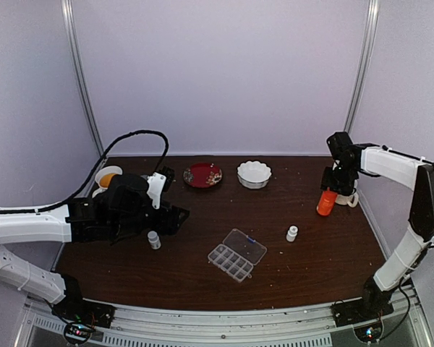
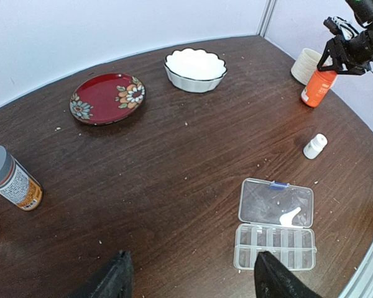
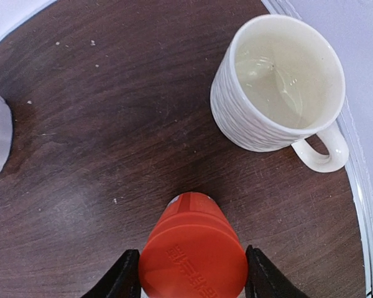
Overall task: Sort the pills into containers
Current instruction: Pick up the pill bottle from the center of the board, then pass from the right arm to the left
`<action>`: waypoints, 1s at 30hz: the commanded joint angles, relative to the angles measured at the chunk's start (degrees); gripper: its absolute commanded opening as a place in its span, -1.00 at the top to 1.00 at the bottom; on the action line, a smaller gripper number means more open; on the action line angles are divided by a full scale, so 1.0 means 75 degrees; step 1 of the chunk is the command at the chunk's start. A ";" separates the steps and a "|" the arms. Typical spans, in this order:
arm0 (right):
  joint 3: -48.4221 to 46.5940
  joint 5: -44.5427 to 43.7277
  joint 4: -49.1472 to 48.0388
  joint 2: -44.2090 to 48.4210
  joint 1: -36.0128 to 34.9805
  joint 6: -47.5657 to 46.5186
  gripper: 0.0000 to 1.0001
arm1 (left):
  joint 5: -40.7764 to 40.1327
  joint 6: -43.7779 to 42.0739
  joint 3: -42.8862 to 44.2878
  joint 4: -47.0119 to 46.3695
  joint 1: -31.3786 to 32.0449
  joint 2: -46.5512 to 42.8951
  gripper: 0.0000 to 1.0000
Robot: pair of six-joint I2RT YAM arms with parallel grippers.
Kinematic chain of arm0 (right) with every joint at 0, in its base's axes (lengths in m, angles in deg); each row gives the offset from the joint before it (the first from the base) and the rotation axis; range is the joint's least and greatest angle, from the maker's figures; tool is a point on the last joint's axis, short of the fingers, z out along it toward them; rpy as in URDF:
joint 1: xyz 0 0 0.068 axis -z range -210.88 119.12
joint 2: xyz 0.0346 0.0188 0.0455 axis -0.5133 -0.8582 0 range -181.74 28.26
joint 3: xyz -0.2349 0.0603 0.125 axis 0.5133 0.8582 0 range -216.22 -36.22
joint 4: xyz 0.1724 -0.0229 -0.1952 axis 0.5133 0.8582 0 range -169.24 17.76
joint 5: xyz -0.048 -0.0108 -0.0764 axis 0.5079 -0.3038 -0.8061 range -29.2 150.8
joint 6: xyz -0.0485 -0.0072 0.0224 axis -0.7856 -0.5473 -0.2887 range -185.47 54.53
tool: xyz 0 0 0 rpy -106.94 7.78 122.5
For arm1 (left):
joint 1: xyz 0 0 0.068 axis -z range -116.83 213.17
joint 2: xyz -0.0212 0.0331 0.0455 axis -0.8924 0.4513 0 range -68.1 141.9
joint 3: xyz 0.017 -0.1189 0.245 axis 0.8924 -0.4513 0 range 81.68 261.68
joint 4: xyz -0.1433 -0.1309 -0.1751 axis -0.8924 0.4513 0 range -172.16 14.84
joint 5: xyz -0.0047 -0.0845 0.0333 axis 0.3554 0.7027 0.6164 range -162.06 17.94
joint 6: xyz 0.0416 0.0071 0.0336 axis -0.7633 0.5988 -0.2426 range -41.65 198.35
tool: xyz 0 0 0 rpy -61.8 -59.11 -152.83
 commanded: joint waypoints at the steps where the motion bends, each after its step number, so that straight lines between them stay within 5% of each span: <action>1: 0.0075 0.0619 -0.0205 0.1287 -0.0038 -0.0515 0.09 | -0.0089 -0.0082 -0.0021 -0.0183 0.0009 -0.0083 -0.40; 10: 0.0646 0.3859 -0.1065 0.2997 -0.0579 -0.1234 0.50 | 0.0403 -0.0296 0.0096 -0.0563 0.0003 0.0104 -0.41; 20: 0.1109 0.5205 -0.3247 0.3647 -0.3538 -0.1411 0.56 | 0.2182 -0.1197 -0.0394 -0.2712 0.0023 -0.0054 -0.43; 23: 0.1226 0.5438 -0.3940 0.3545 -0.3977 -0.1004 0.56 | 0.2607 -0.1639 -0.0962 -0.3834 0.0065 -0.0332 -0.93; 30: 0.1032 0.5426 -0.4245 0.3211 -0.4893 -0.0825 0.56 | 0.2846 -0.3395 -0.2419 -0.5919 0.0239 -0.1114 -0.95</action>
